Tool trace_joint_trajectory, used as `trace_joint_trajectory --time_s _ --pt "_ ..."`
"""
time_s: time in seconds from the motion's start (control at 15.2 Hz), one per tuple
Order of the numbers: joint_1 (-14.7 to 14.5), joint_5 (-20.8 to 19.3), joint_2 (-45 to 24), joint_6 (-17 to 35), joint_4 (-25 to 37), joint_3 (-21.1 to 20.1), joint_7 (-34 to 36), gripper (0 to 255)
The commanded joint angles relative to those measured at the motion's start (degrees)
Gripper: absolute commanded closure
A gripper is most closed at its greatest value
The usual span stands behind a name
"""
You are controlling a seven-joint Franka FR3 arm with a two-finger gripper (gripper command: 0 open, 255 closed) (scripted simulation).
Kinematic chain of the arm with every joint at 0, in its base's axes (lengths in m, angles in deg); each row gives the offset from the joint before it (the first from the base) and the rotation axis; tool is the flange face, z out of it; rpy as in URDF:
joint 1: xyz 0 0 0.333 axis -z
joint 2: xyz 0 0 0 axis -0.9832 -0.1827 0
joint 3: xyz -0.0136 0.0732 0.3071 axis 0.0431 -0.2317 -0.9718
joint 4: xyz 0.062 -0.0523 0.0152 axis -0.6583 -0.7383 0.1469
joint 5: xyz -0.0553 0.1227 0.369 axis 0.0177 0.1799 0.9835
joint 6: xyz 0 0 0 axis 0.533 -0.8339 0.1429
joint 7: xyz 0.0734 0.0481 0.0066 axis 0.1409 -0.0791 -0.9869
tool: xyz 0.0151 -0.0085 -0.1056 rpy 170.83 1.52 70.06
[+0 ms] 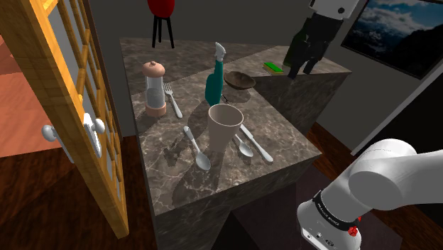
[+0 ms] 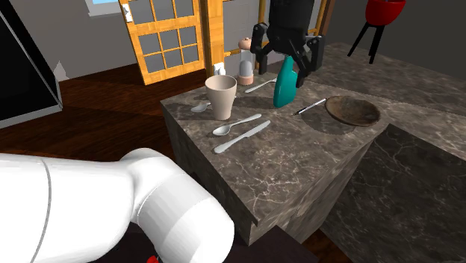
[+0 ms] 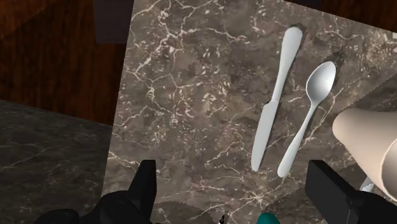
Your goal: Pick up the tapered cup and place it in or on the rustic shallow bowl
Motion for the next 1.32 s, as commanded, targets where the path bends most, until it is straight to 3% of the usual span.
trace_joint_trajectory --time_s 0.0,0.92,1.25 --pt "0.0 0.0 0.0 0.0 0.0 0.0 0.0 0" --pt "-6.5 12.9 -9.2 17.8 -5.8 -11.8 12.8 0" --pt "-7.4 14.6 -11.9 22.8 -7.5 -13.9 14.2 0"
